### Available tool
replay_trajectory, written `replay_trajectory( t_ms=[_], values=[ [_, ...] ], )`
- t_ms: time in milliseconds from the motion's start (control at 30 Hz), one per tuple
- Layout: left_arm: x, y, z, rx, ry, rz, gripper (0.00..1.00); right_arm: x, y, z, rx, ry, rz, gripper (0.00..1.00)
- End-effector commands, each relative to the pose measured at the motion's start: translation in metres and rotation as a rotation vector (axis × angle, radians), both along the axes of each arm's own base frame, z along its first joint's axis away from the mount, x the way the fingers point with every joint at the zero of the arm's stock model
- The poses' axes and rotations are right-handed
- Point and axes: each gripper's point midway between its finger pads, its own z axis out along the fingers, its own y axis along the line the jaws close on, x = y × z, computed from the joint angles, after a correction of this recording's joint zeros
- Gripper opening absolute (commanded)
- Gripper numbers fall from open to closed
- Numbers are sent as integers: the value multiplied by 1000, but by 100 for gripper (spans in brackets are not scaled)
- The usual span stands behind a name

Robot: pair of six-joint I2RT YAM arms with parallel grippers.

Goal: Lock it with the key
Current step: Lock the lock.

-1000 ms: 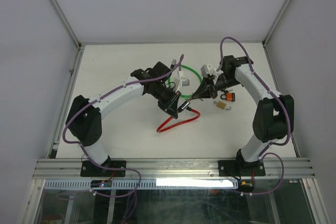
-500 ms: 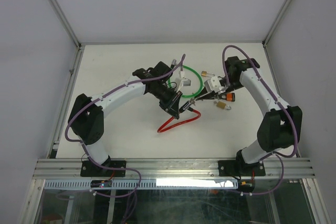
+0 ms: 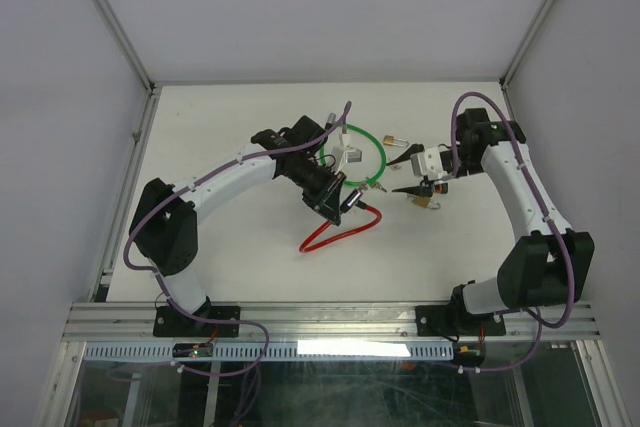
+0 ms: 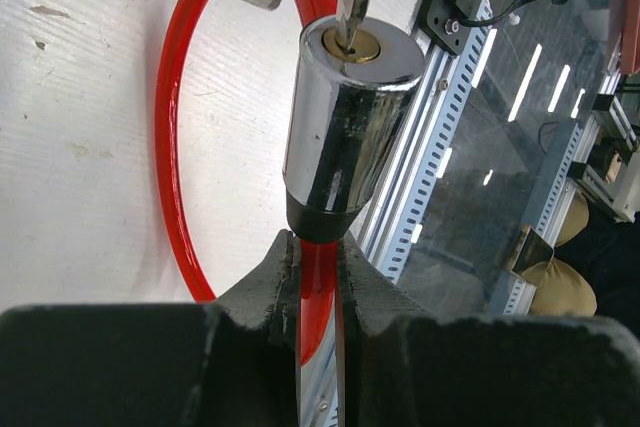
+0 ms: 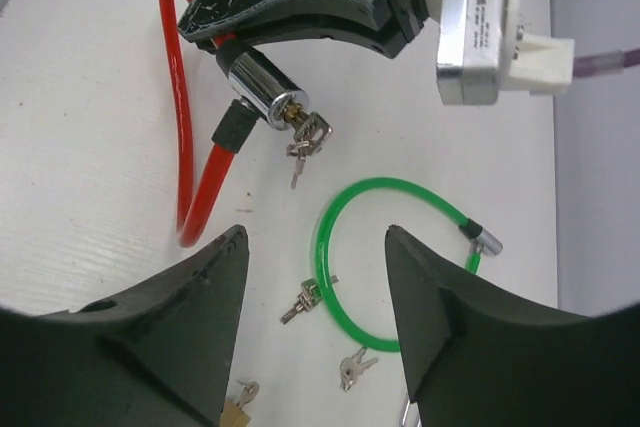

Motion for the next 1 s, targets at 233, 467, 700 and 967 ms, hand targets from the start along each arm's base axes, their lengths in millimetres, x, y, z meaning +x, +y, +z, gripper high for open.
replay_trajectory(
  t_ms=[233, 467, 700, 967],
  values=[
    [4, 6, -3, 26, -57, -3, 0, -35, 3, 39, 164, 262, -75, 69],
    [4, 5, -2, 22, -57, -6, 0, -24, 8, 40, 177, 675, -165, 77],
    [2, 4, -1, 20, -56, -8, 0, -4, 12, 31, 182, 921, -206, 100],
    [1, 2, -2, 25, -52, -10, 0, 29, 4, 3, 59, 900, -362, 100]
  ],
)
